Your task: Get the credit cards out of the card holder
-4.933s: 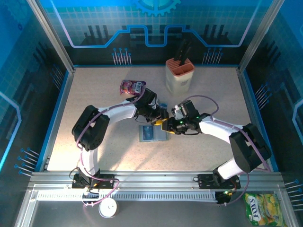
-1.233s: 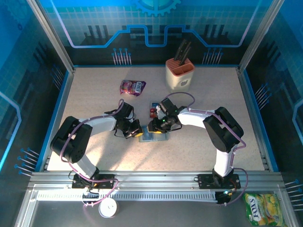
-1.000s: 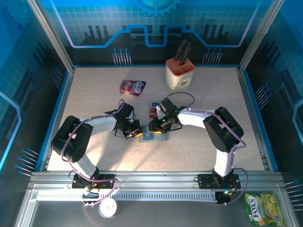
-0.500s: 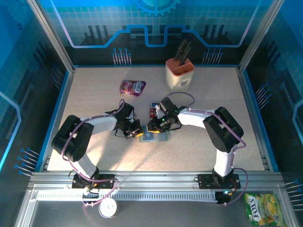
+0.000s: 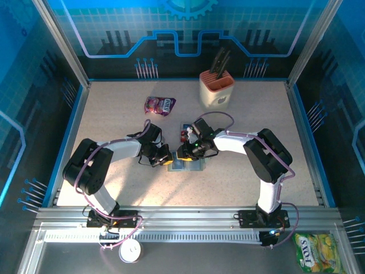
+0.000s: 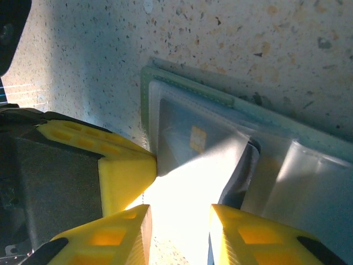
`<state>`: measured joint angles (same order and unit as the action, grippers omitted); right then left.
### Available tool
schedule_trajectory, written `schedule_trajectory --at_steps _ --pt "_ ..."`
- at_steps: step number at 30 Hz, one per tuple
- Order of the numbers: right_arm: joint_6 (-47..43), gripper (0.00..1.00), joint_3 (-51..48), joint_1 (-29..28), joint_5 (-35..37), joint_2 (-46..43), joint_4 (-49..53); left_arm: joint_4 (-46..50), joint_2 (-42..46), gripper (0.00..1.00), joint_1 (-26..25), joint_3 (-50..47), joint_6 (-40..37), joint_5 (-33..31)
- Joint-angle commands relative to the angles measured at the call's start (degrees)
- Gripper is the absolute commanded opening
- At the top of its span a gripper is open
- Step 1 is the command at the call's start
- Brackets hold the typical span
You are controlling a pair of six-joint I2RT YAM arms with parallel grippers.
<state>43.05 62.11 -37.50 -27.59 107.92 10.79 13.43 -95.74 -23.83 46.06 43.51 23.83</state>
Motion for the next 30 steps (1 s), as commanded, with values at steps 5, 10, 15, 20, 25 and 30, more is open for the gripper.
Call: schedule_trajectory --at_steps 5,10,15,20,25,30 --pt "0.2 0.36 0.9 -0.8 1.9 0.4 3.4 2.7 -1.6 0.00 -0.1 0.1 -0.7 -1.6" --pt "1.7 0.36 1.1 -1.9 0.1 1.1 1.0 2.7 -1.6 0.00 -0.1 0.0 -0.7 -1.7" --pt "3.8 0.35 0.1 -2.2 -1.4 1.2 -2.6 2.7 -1.3 0.00 -0.1 -0.2 -0.7 -1.7" --pt "3.2 0.35 -0.1 -2.1 -0.1 1.3 -1.1 2.7 -1.2 0.00 -0.2 -0.4 -0.8 -1.8" --pt "0.9 0.35 0.3 -2.1 3.1 0.8 3.5 2.7 -0.8 0.00 -0.2 -0.5 -0.7 -1.9" --pt "-1.5 0.35 1.7 -2.1 5.8 -0.3 7.7 2.6 -0.9 0.00 -0.1 -0.5 -0.7 -2.0"
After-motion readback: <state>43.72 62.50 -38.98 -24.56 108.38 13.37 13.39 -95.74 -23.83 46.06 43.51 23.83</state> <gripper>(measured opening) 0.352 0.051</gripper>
